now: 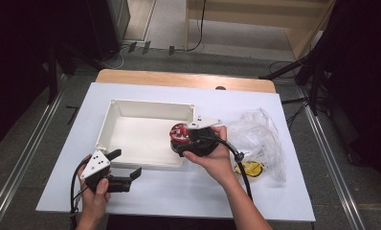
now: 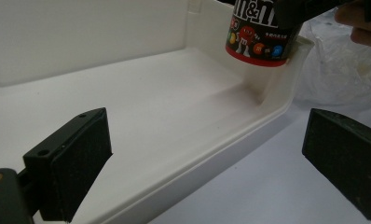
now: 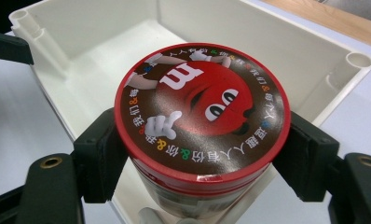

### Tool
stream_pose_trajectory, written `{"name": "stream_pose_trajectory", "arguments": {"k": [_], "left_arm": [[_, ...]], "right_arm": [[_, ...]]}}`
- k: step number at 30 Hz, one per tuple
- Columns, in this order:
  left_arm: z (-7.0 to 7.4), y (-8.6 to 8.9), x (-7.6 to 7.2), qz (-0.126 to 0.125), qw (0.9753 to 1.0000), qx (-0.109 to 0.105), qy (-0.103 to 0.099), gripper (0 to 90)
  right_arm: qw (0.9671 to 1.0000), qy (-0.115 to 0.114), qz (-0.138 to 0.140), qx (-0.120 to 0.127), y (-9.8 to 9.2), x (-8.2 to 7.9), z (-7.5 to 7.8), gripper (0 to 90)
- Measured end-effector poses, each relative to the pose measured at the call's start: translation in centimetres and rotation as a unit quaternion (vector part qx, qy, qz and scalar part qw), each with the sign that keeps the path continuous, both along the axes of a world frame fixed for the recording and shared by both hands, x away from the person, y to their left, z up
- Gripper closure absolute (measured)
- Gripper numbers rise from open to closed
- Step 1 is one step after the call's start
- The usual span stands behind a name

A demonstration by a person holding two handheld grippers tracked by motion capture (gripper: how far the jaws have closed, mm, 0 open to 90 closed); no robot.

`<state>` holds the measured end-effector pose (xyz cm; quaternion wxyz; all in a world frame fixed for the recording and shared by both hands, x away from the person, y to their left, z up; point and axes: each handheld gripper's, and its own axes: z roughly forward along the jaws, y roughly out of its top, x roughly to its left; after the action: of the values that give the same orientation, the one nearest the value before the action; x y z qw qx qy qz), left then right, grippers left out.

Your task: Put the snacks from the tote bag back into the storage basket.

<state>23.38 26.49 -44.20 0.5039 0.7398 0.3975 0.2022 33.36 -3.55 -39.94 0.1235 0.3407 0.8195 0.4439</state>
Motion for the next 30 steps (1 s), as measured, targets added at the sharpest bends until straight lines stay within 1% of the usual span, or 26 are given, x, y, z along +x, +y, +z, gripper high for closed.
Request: {"name": "stream_pose_trajectory", "arguments": {"k": [6, 10, 13, 15, 17, 21, 26, 27, 30], "left_arm": [[0.0, 0.0, 0.0, 0.0, 1.0, 0.001, 0.0, 1.5], [-0.1, 0.0, 0.0, 0.0, 1.0, 0.0, 0.002, 1.5], [-0.1, -0.1, 0.0, 0.001, 1.0, 0.002, 0.002, 1.6], [-0.1, -0.1, 0.0, 0.001, 1.0, 0.002, 0.002, 1.5], [-0.1, -0.1, 0.0, 0.0, 1.0, 0.002, 0.002, 1.5], [-0.2, -0.2, 0.1, -0.001, 1.0, 0.004, 0.002, 1.5], [-0.3, -0.3, 0.1, -0.001, 1.0, 0.009, 0.004, 1.5], [-0.3, -0.3, 0.1, -0.001, 0.9999, 0.01, 0.004, 1.5], [-0.4, -0.3, 0.1, -0.002, 0.9999, 0.011, 0.005, 1.6]], "right_arm": [[1.0, 0.004, 0.006, -0.001, 0.2, -0.2, -0.3, 25.4], [0.9998, 0.001, 0.01, -0.014, 0.5, -0.3, -0.8, 25.4], [0.9998, 0.006, 0.009, -0.018, 0.5, -0.2, -1.2, 25.4], [0.9997, 0.005, 0.011, -0.021, 0.5, -0.1, -1.5, 25.4], [0.9996, 0.004, 0.019, -0.022, 0.6, -0.2, -1.6, 25.4], [0.9986, -0.003, 0.031, -0.043, 0.8, -0.4, -1.7, 25.4], [0.9977, -0.003, 0.043, -0.053, 1.0, -0.4, -1.9, 25.4], [0.9972, -0.005, 0.047, -0.059, 1.1, -0.3, -2.0, 25.4], [0.9964, -0.004, 0.053, -0.067, 1.4, -0.3, -2.2, 25.4]]}}
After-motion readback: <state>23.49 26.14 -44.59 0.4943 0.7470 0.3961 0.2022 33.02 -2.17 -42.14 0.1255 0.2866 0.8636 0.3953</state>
